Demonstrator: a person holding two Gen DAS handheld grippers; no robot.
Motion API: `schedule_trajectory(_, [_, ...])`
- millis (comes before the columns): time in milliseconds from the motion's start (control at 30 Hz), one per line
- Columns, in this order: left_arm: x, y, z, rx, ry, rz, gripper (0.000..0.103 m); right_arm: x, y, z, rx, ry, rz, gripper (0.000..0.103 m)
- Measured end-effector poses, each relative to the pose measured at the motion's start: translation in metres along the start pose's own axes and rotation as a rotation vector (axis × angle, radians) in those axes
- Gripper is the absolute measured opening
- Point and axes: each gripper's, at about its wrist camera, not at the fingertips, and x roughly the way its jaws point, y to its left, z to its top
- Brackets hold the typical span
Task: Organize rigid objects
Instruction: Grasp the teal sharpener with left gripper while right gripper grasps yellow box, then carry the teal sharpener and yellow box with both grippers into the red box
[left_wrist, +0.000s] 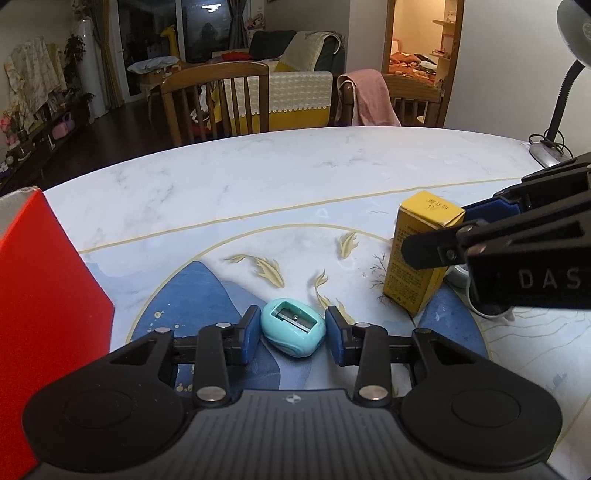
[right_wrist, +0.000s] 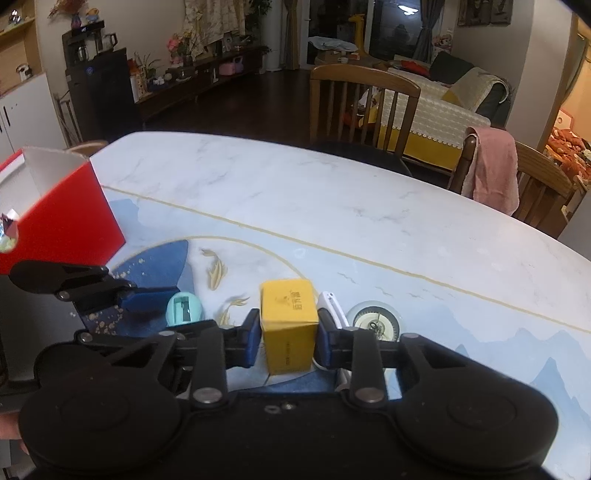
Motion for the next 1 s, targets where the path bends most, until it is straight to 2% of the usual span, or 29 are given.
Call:
schedule_trajectory(233, [-0.022, 0.0, 0.0, -0.014, 0.003, -0.019, 0.037, -0.023, 0.002, -0.001, 0.04, -0.017, -0.005, 0.028])
schedule_trajectory(600, [-0.086, 0.006, 0.008, -0.033, -0.021, -0.075, 0.037, -0.082, 0.022, -0.003, 0.076, -0.029, 0.01, 0.028])
schedule_trajectory(1000, [-0.155, 0.041, 0.008, -0.034, -0.037, -0.103, 0.037, -0.138, 0.059, 0.005, 0.084, -0.07, 0.049, 0.028])
